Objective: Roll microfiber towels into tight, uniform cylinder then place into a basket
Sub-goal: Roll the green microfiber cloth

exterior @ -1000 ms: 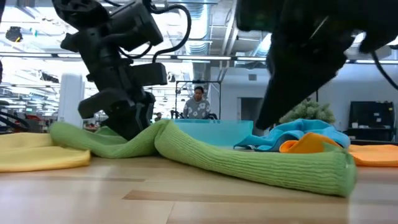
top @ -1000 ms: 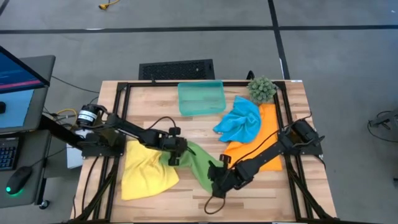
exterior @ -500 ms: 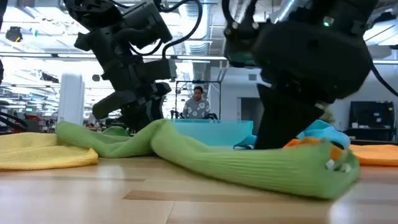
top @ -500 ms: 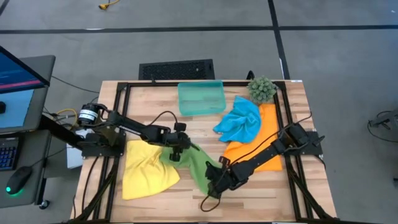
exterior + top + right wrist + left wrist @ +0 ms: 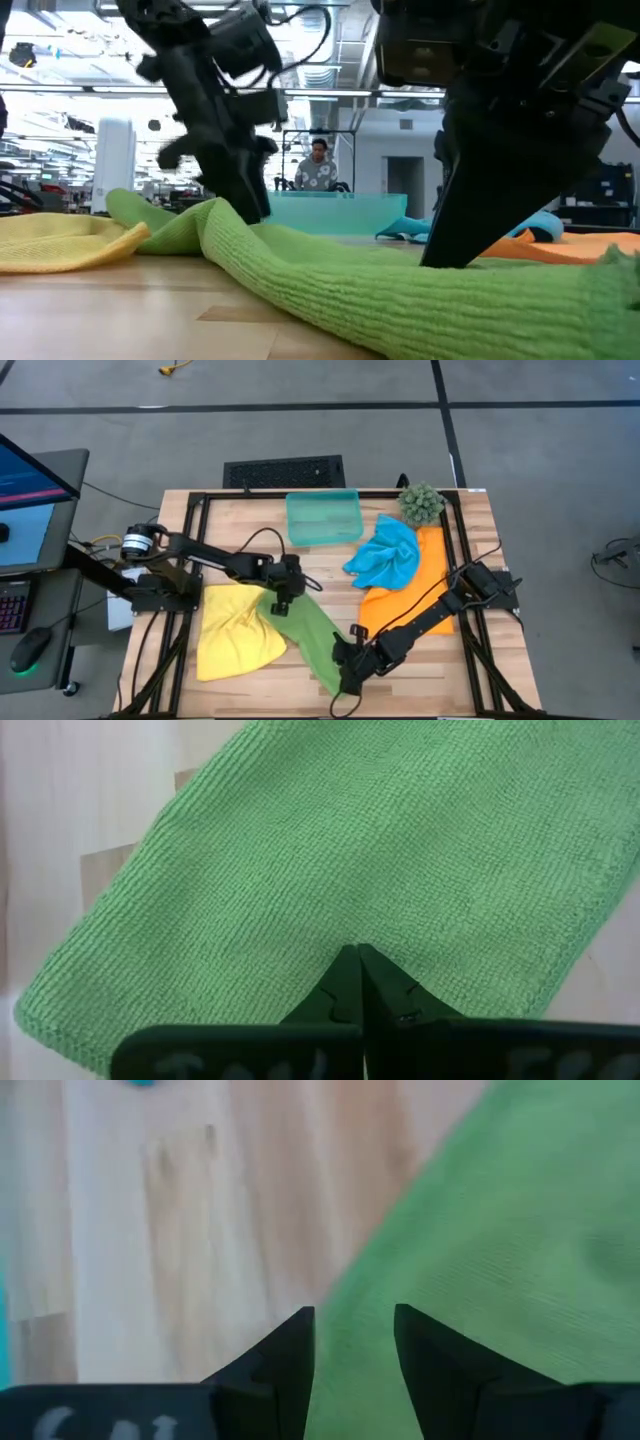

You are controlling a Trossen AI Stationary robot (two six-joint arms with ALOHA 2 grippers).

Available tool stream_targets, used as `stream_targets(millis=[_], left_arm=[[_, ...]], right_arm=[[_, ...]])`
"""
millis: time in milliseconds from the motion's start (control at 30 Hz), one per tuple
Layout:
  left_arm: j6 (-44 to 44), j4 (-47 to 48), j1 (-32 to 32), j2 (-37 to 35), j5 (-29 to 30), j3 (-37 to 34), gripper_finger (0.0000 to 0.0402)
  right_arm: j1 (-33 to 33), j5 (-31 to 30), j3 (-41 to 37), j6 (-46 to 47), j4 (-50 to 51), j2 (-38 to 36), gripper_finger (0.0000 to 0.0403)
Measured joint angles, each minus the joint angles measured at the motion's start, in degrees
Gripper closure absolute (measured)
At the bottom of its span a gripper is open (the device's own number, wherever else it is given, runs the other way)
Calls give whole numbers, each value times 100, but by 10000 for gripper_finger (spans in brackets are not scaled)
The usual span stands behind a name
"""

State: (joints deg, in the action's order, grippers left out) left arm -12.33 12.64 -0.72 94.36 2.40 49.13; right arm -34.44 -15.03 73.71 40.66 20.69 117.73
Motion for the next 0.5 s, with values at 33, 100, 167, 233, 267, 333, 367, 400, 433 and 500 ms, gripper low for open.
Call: stream_targets(millis=[33,100,167,233,267,333,367,400,433,500], left_arm=[[34,200,-16,-101,-81,56,269],[151,452,-64,-291,-222,116,269],[297,690,-135,-487,-355,113,269],[426,833,-231,-596,-509,113,269],[470,905,-275,-608,-579,113,269],[496,935,-351,-582,-747,109,269],[494,922,-373,-548,-849,95,269],[491,828,-384,-492,-950,64,269],[487,808,-384,-425,-1006,16,269],[497,796,-378,-316,-975,-115,269]], right_arm=[[1,-40,0,0,2,0,395],[0,-207,-11,29,67,-60,395],[0,-338,-14,44,47,-152,394],[-14,-495,-11,39,160,-322,394],[-20,-562,-11,39,177,-404,394],[-43,-663,-4,33,338,-588,394],[-47,-727,-7,26,448,-684,394],[-48,-763,-2,-1,499,-769,394],[-51,-781,3,-25,628,-867,394],[-49,-847,-6,-64,970,-1107,393]])
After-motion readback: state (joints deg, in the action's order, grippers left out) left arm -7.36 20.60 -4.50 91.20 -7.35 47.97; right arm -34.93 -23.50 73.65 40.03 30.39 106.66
